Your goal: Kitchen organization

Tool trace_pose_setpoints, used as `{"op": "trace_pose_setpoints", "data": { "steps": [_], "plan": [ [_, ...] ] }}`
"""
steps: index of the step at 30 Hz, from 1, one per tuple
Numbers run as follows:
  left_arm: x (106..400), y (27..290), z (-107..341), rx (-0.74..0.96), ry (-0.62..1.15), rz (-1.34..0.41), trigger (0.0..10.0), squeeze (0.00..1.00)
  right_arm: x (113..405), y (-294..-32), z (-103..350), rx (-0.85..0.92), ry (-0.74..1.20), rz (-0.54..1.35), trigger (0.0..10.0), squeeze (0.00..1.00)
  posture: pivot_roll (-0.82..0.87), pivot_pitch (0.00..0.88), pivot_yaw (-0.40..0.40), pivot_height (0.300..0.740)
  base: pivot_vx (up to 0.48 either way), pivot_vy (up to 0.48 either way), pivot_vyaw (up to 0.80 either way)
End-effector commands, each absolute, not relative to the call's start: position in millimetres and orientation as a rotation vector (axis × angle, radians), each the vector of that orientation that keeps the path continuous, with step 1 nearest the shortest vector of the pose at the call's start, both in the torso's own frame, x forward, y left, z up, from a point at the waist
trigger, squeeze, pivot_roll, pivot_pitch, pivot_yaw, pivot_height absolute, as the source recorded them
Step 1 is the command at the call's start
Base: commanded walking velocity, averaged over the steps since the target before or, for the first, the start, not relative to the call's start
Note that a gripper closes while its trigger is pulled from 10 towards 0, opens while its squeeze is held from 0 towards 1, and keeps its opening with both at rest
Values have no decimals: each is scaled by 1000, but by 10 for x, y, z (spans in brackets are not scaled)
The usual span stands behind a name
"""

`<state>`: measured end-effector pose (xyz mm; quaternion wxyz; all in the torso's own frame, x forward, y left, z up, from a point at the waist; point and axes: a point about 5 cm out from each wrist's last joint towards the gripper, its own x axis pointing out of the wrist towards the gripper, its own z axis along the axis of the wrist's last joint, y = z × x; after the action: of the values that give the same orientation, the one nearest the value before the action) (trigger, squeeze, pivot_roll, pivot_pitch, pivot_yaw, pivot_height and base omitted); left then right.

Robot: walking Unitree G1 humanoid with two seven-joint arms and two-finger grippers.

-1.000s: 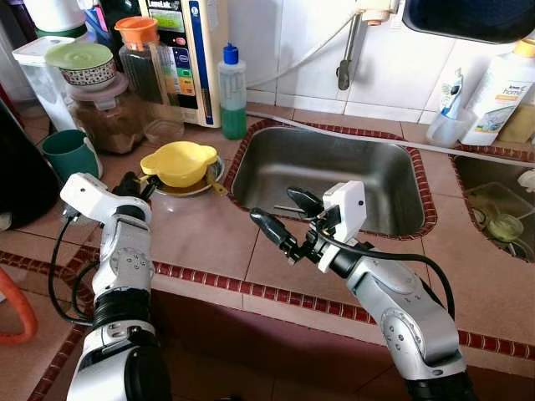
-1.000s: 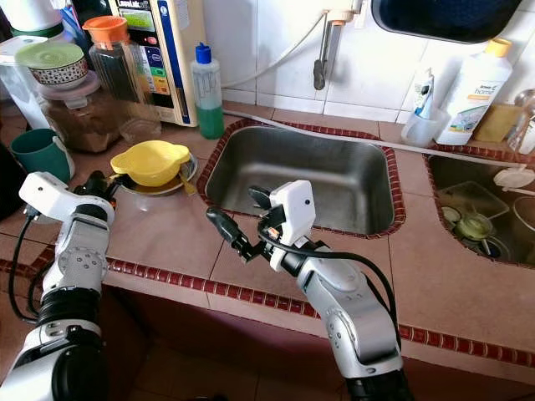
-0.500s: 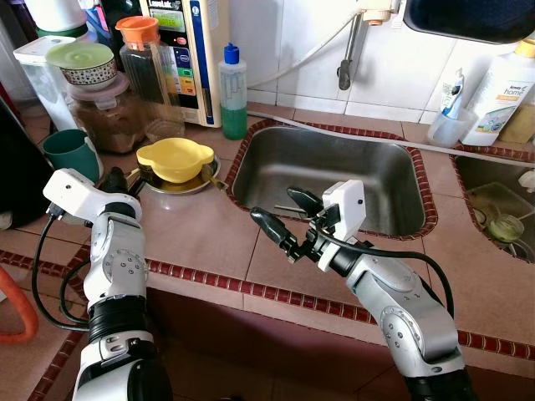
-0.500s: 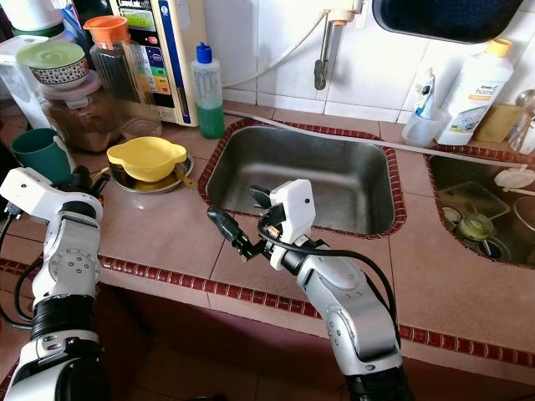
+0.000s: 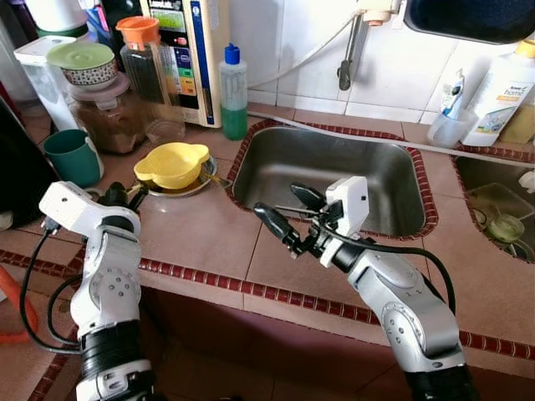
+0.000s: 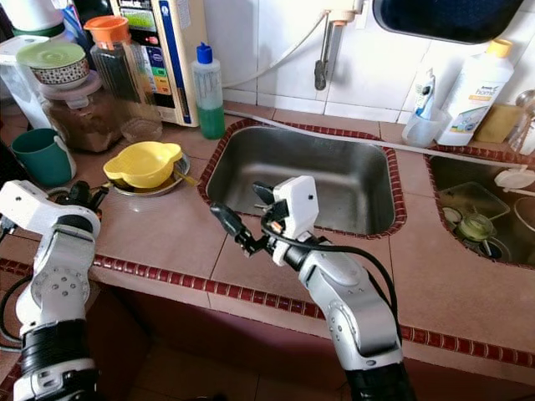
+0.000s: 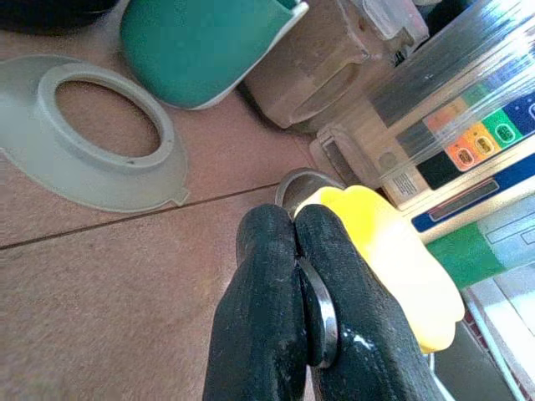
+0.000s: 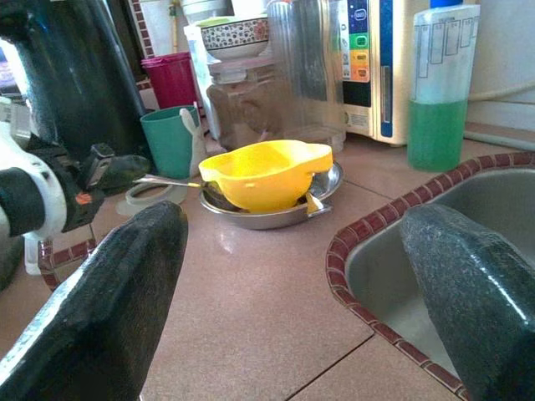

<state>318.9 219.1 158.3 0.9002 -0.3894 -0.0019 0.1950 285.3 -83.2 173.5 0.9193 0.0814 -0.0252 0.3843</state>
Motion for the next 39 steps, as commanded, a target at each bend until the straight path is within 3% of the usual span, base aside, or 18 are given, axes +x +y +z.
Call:
{"op": "trace_pose_setpoints", "data": {
  "steps": [1,16,28,39],
  "plan": [
    [3148,2151,1597,-802,16,396,0,0,2881,-849,1774,164,-68,789,10000,0,31,38,26,740,0,0,0],
    [3011,2109,1684,-802,56,387,0,0,2911,-849,1788,161,-72,790,10000,0,36,34,19,740,0,0,0],
    [2950,2279,1902,-595,-67,453,0,0,2930,-844,1800,160,-77,793,10000,0,40,30,14,740,0,0,0],
    [3004,2325,2030,-450,-156,395,0,0,2935,-839,1805,163,-80,792,10000,0,38,32,13,740,0,0,0]
  ]
}}
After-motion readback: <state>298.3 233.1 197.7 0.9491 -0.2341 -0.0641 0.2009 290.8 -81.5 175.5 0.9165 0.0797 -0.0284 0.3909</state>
